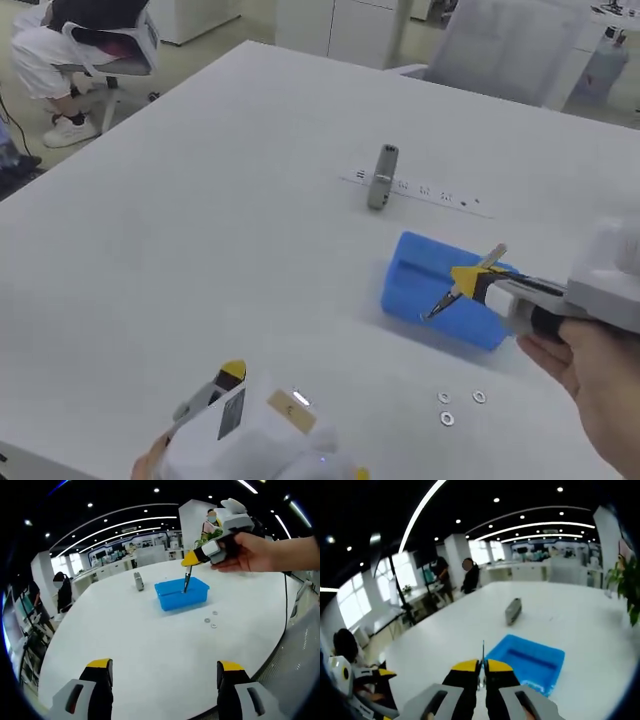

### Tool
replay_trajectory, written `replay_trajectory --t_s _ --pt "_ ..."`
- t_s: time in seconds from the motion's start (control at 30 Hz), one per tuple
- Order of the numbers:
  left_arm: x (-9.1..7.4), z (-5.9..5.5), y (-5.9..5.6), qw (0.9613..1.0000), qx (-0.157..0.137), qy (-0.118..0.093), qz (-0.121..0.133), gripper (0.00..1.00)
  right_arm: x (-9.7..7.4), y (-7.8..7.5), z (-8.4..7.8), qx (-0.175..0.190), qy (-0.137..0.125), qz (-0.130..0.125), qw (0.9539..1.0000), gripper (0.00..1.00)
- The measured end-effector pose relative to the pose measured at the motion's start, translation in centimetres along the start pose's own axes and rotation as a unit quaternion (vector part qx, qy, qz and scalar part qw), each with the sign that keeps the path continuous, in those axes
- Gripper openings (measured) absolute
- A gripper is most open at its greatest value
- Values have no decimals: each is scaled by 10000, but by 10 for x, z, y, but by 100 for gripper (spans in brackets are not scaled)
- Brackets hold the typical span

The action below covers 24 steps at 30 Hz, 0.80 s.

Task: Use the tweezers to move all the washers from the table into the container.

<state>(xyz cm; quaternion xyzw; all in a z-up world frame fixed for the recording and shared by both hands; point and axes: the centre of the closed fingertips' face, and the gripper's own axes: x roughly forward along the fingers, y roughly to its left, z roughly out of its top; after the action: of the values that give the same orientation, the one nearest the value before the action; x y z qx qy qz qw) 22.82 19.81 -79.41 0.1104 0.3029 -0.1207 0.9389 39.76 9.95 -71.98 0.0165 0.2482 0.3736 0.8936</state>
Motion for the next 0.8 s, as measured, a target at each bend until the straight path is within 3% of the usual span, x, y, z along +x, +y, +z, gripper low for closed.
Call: replay_trajectory --t_s 0.3,0.5,0.8 --pt "0 -1 0 10000 4 17 3 86 6 -10 17 -185 -141 -215 9995 1" --pt "0 -1 -1 10000 -11 7 -42 85 16 -26 27 -329 -144 -264 9990 1" --pt "1 -3 -2 10000 14 75 -51 84 40 -43 8 -841 253 -426 9952 1"
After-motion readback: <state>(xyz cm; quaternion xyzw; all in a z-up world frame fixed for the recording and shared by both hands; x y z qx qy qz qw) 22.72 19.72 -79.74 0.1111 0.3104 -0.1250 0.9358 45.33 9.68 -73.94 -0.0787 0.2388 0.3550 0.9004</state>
